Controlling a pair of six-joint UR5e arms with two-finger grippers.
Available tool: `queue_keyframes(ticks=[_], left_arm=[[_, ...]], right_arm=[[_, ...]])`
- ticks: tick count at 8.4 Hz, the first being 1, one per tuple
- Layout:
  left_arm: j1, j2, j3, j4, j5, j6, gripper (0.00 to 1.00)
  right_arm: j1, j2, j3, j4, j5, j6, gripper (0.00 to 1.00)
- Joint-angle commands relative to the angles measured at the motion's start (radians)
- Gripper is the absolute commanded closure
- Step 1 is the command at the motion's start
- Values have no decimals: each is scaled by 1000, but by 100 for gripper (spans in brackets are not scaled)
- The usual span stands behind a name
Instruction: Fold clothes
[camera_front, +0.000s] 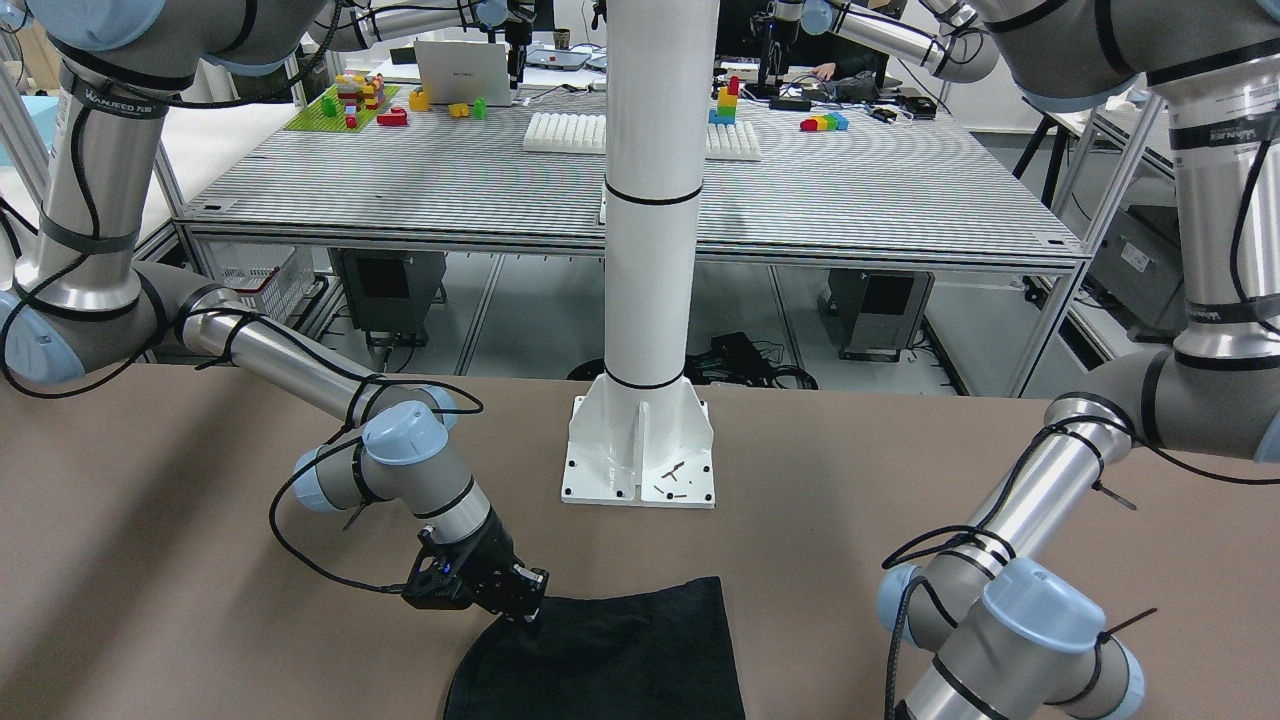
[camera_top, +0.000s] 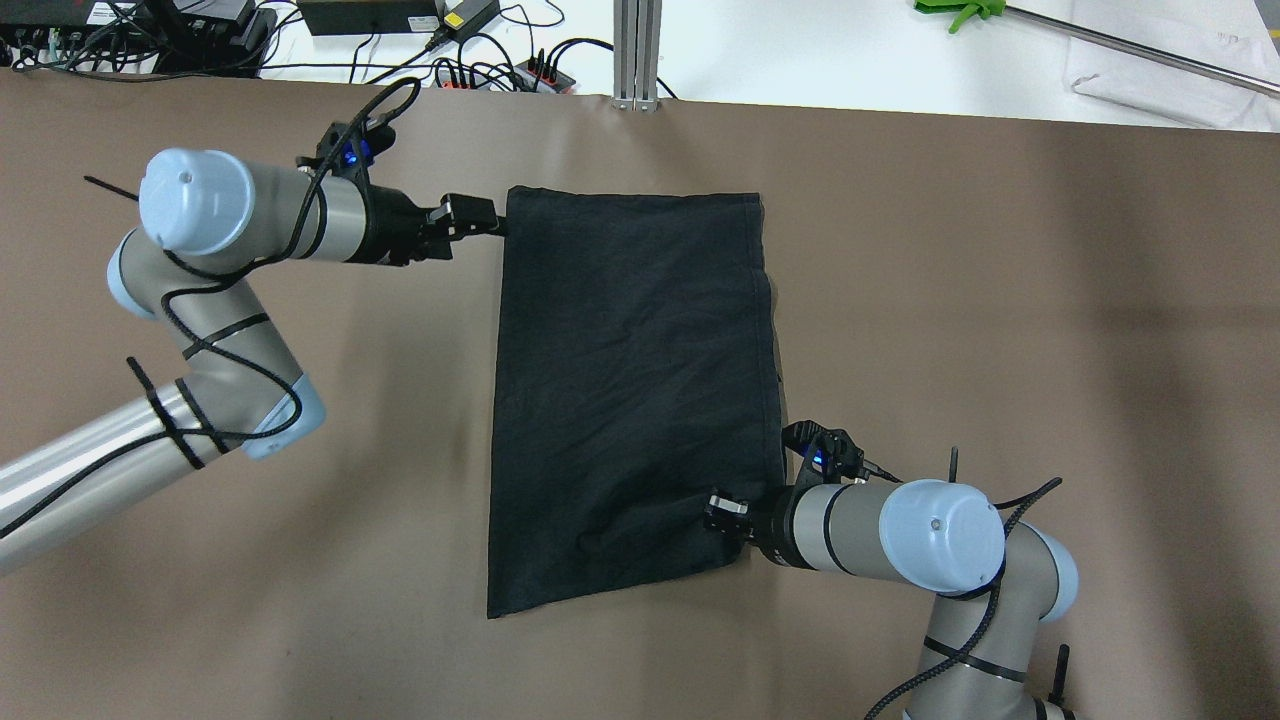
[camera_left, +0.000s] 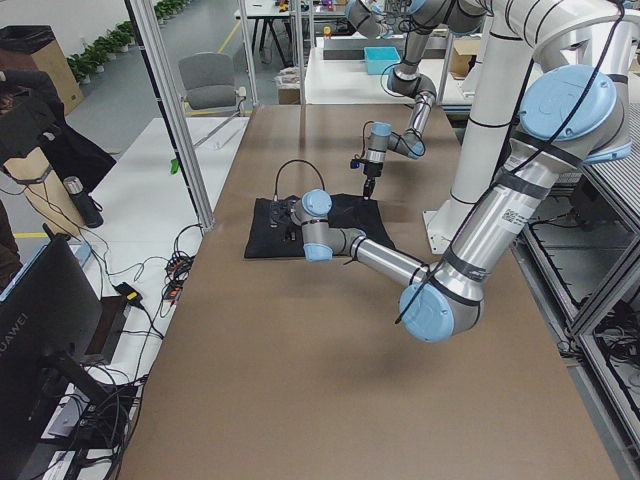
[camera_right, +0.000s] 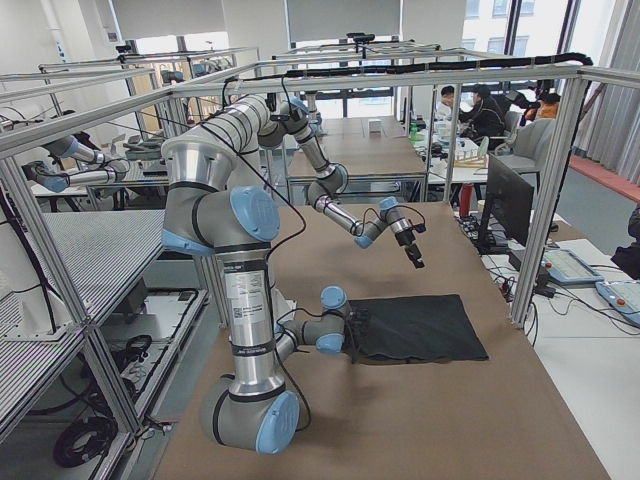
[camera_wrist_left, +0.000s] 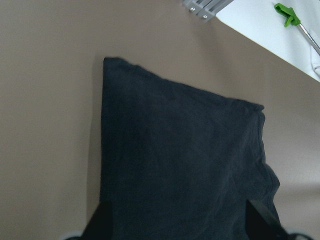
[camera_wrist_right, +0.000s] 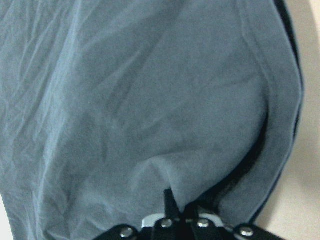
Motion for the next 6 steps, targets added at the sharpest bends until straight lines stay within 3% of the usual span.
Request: queue_keyframes(ticks=[1,4,6], left_arm=[[112,191,-193,4,86,-56,6],[307,325,-356,13,256,-138,6],[491,290,-405,150,446,-169,6]], right_arm=[[24,-3,33,-2,-2,-3,100],[20,0,46,-4,-41,-2,100],[17,-6,48,-5,-43,-3,100]])
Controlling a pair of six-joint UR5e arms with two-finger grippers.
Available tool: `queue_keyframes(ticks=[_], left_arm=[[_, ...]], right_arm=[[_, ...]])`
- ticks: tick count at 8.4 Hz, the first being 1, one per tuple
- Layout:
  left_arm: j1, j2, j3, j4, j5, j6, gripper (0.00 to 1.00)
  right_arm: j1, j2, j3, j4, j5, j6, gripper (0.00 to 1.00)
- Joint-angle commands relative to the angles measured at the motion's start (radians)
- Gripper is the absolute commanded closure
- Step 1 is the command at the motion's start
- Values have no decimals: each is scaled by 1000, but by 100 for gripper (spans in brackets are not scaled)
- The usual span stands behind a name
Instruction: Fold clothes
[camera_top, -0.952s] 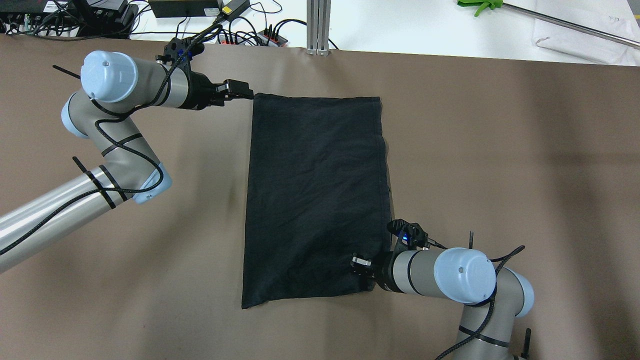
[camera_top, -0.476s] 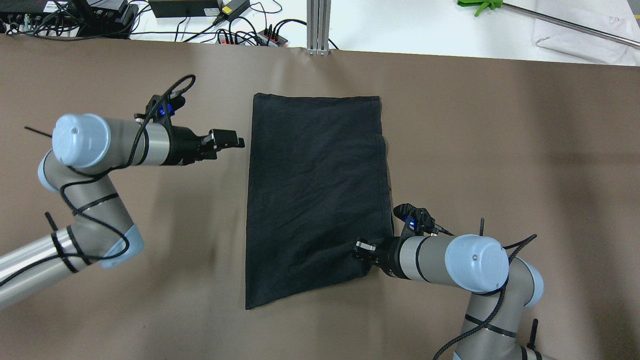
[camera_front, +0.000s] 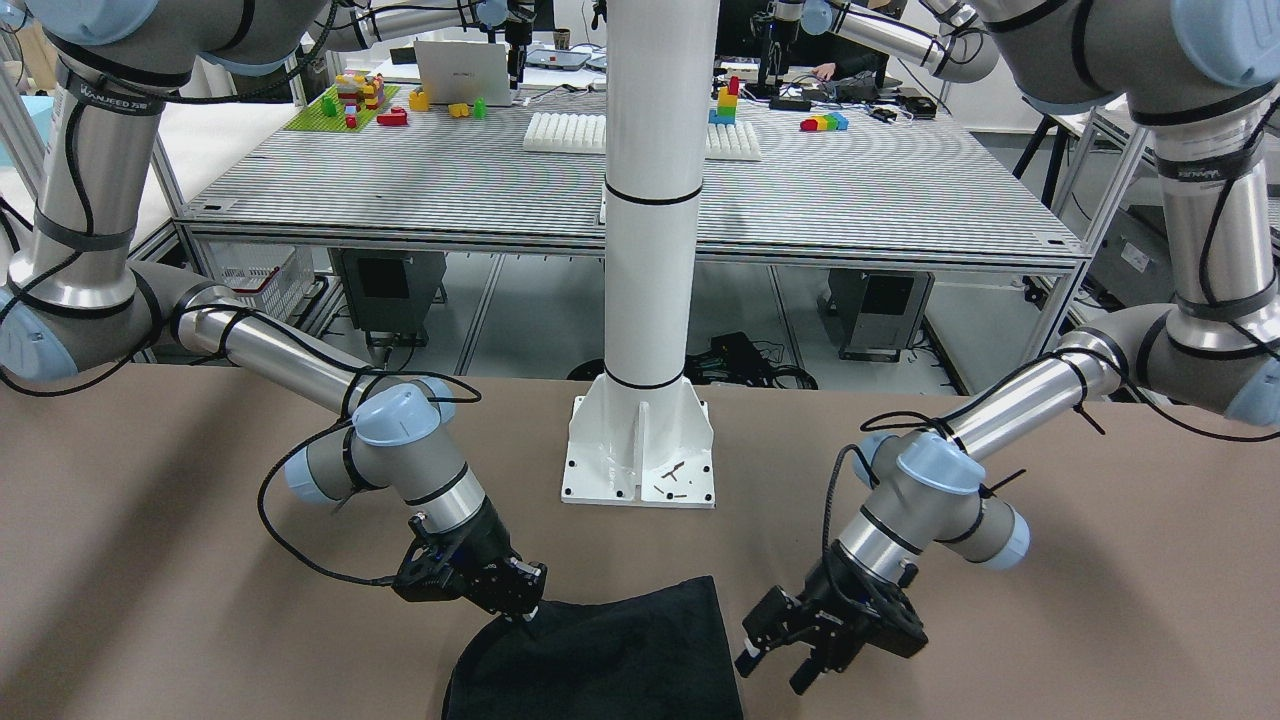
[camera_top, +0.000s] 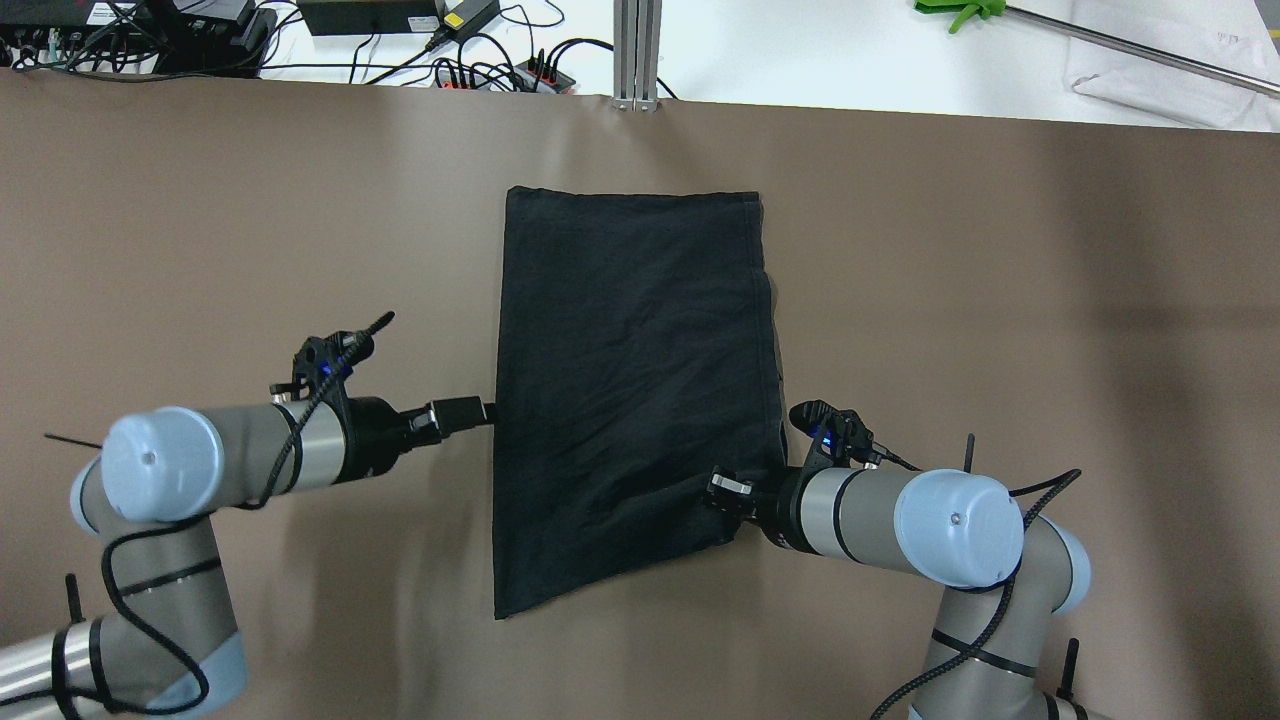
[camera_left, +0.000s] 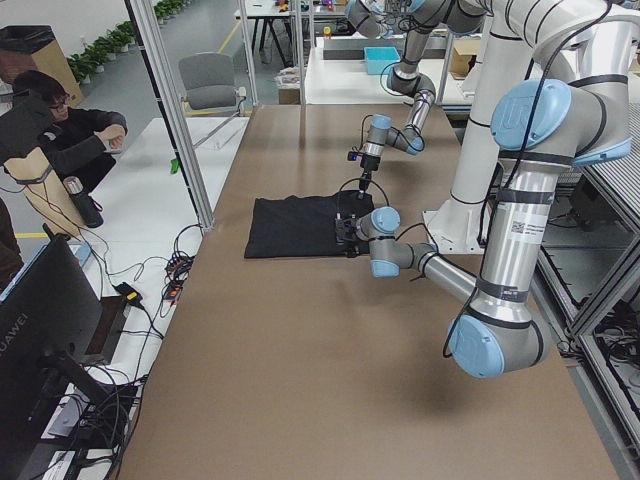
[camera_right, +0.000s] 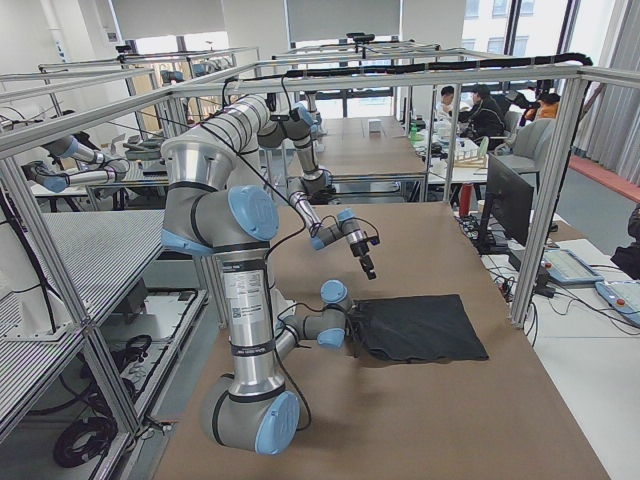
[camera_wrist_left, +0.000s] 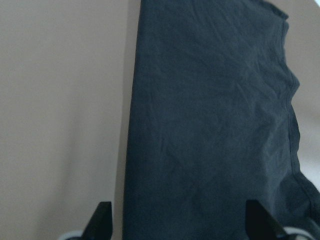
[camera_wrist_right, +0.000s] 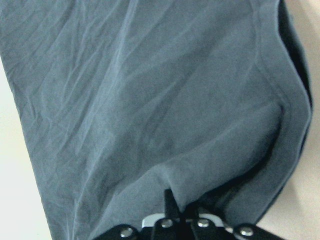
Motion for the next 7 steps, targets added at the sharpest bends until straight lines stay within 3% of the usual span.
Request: queue_keyframes(ticks=[1,7], left_arm=[[209,-21,-82,158,203,-34,6],[285,14,-71,154,210,-35,6]], right_arm=[[-6,-3,3,-2,-22,-1,100],[-6,0,3,-8,-27,-10,100]])
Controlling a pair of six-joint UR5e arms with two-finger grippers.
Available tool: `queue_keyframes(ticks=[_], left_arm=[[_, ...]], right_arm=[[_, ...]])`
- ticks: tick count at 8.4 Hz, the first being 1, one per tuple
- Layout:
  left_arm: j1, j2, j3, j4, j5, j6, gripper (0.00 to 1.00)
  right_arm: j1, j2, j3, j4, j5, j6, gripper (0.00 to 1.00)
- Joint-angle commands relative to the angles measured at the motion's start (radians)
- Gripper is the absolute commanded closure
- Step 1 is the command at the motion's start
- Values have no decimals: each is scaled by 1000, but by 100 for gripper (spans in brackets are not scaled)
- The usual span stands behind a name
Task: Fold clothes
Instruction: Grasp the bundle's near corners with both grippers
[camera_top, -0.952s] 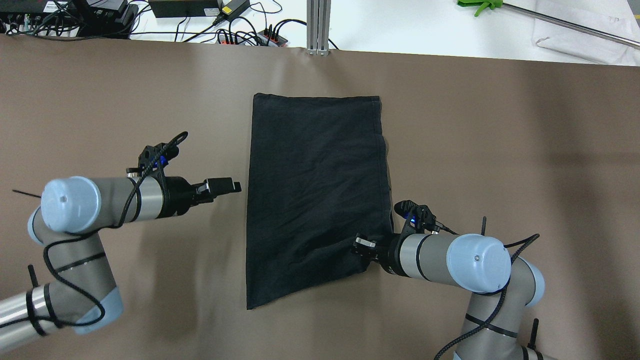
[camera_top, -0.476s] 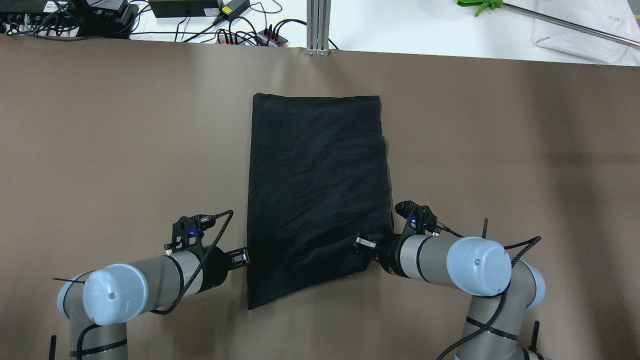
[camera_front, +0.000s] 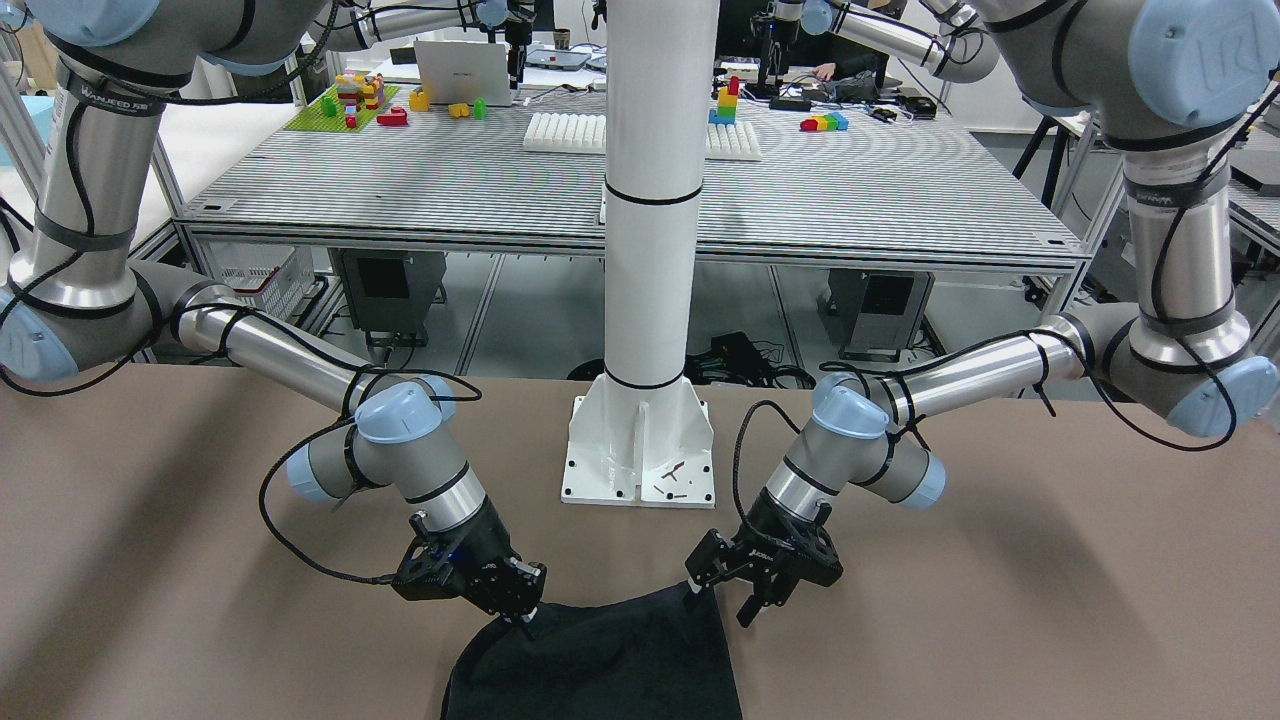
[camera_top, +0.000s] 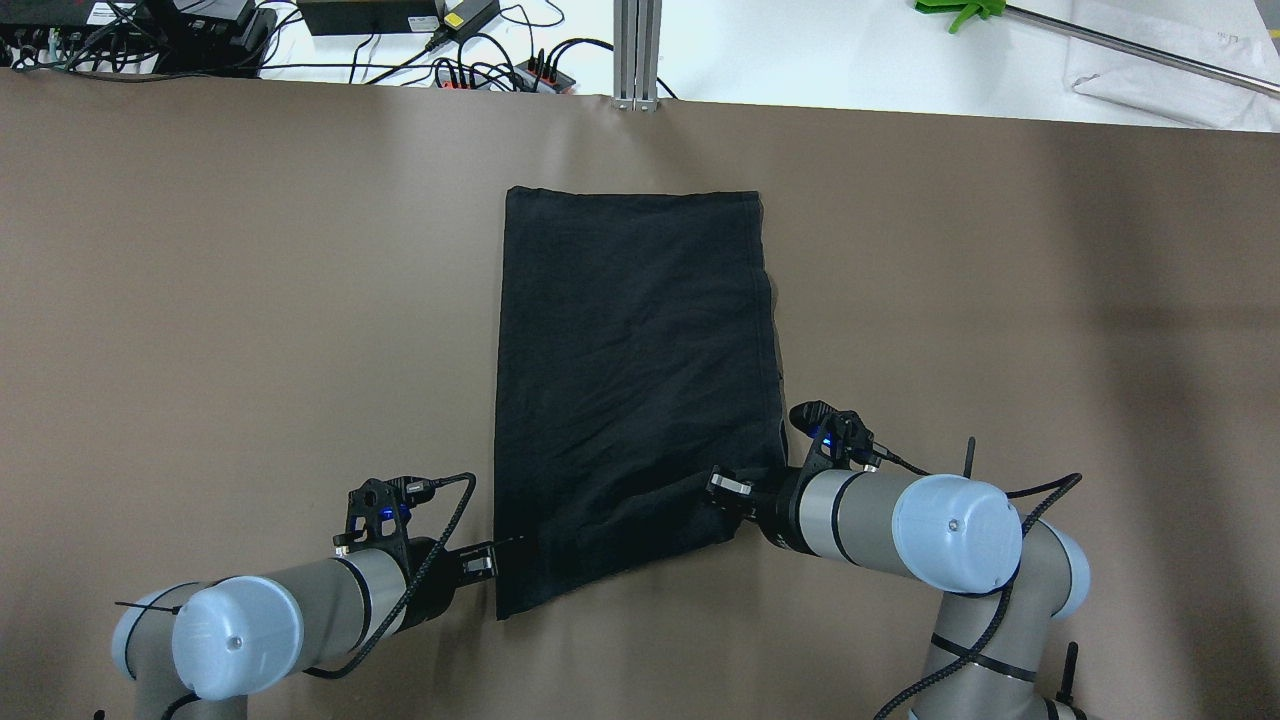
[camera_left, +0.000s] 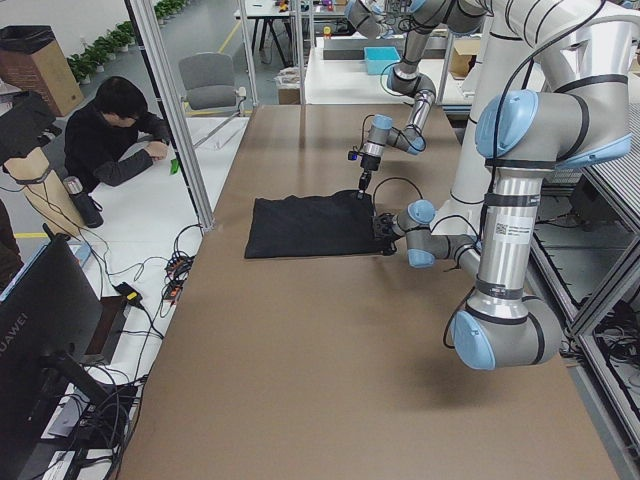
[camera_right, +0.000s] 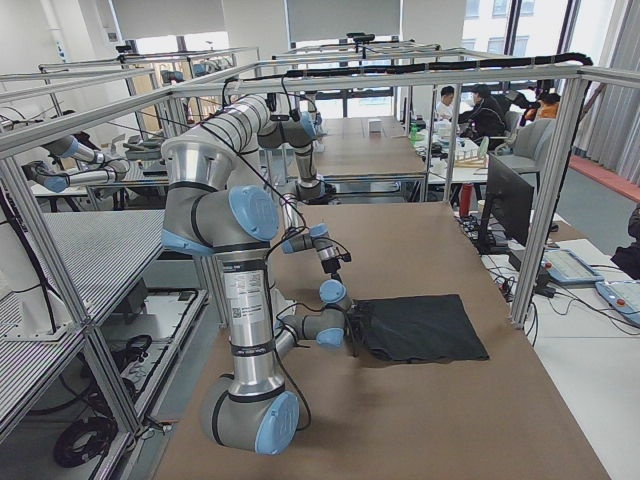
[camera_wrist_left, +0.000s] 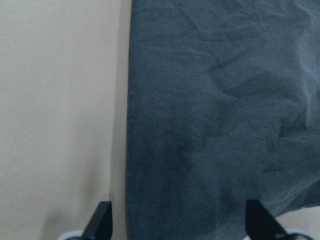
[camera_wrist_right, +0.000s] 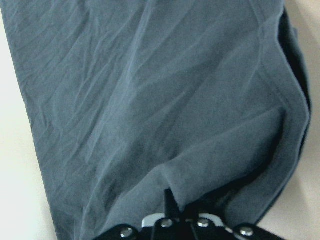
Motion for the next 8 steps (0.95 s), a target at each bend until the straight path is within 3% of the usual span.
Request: queue_keyframes(ticks=[1,4,5,6,8], left_arm=[[34,2,7,-4,1,1,6],[50,3,35,-7,1,-7,15],[51,2,35,-7,1,-7,32],[57,2,35,-7,2,-7,65],[77,-15,34,-9,2,-8,78]], right_arm=[[2,1,0,-4,-1,-26,100],[1,-2,0,-4,-15,-27,100],[1,-4,0,-4,-15,-29,100],[1,-2,0,-6,-32,-29,100],[1,-4,0,-4,-36,-29,100]])
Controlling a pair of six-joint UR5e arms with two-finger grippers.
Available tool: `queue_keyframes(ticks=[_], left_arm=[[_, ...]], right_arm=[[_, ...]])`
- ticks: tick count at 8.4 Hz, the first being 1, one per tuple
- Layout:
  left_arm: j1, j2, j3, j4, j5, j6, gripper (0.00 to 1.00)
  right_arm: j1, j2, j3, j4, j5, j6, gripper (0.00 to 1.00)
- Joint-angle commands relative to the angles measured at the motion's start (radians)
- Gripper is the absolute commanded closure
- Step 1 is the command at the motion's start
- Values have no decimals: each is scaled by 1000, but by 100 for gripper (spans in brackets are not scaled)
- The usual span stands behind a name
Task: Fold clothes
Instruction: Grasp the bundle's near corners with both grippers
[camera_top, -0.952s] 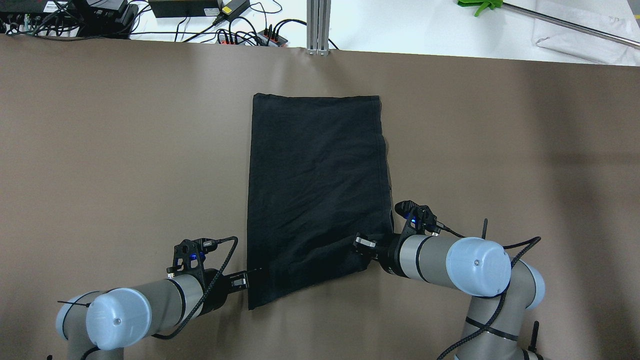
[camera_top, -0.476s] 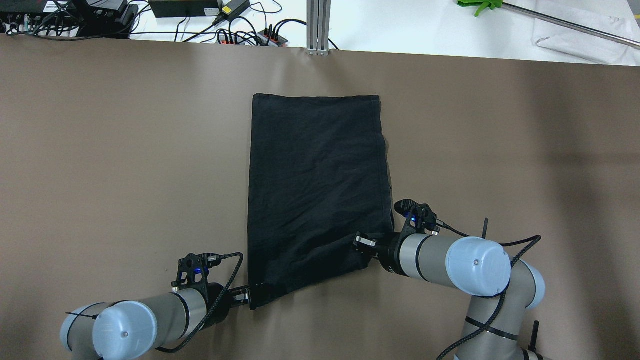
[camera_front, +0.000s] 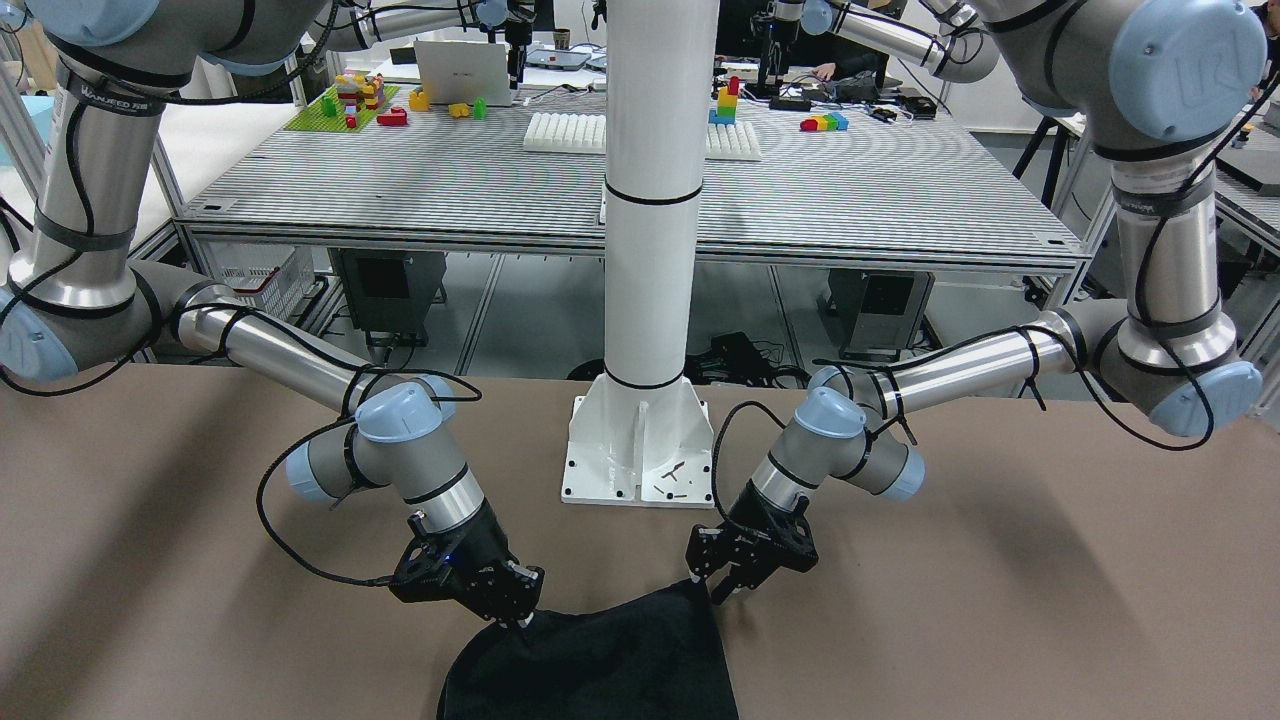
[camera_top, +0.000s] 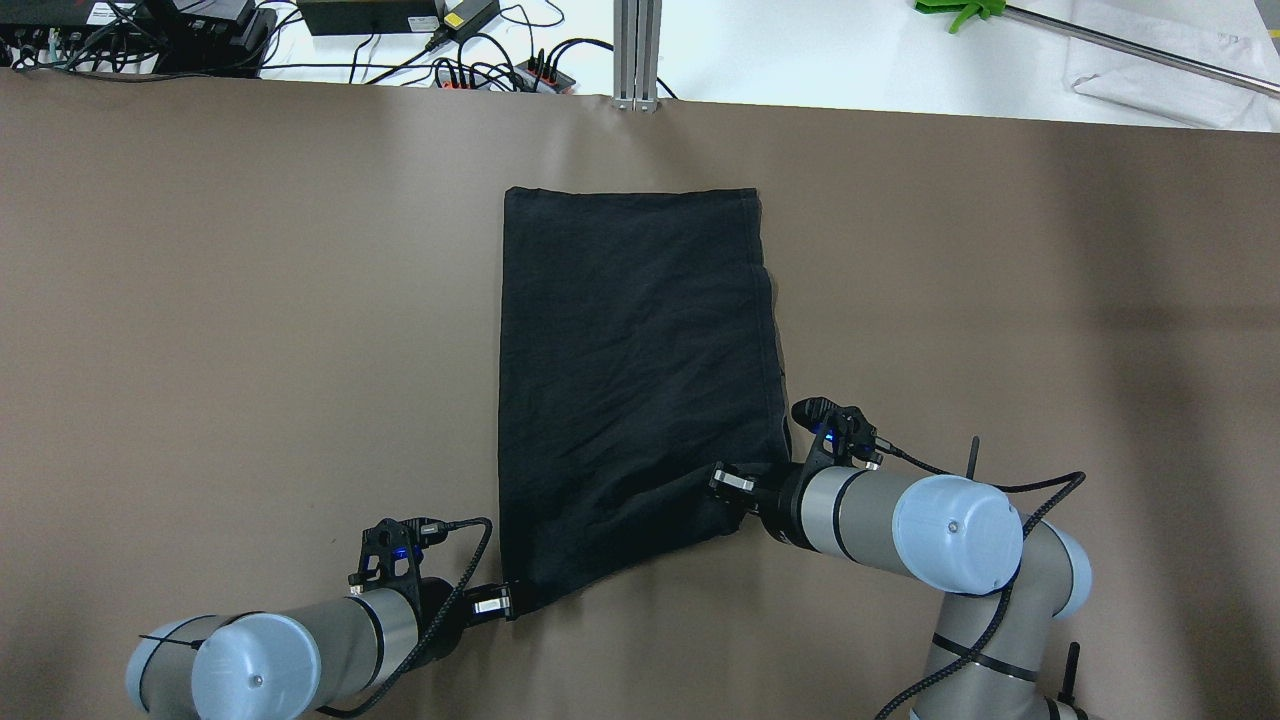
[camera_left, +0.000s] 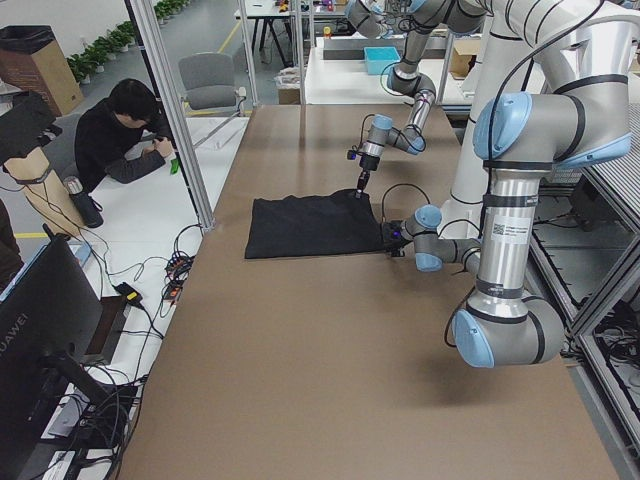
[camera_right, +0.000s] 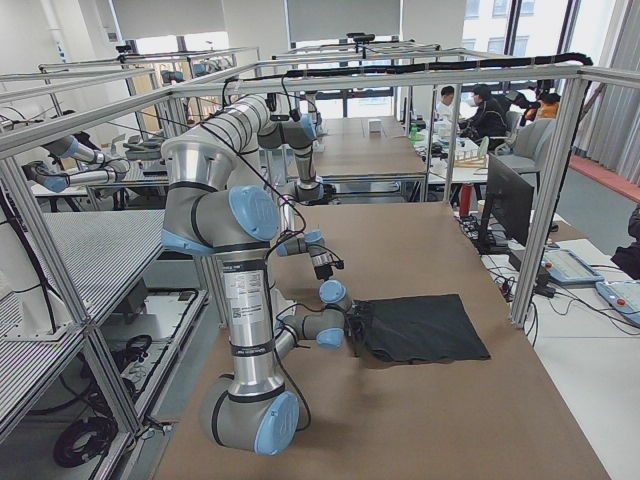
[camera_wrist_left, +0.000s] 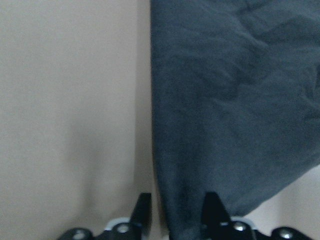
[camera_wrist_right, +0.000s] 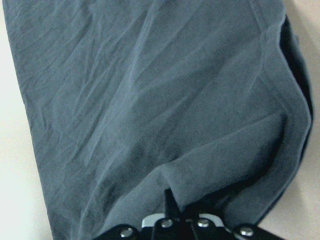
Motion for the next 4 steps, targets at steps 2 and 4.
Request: queue_keyframes(ticks=[2,4], left_arm=[[20,-16,-5,1,2,-2,98],[17,-13,-40,-1,5,-6,100]], right_arm=[[3,-4,2,0,-7,0,100],[1,-11,18,0,-5,0,100]])
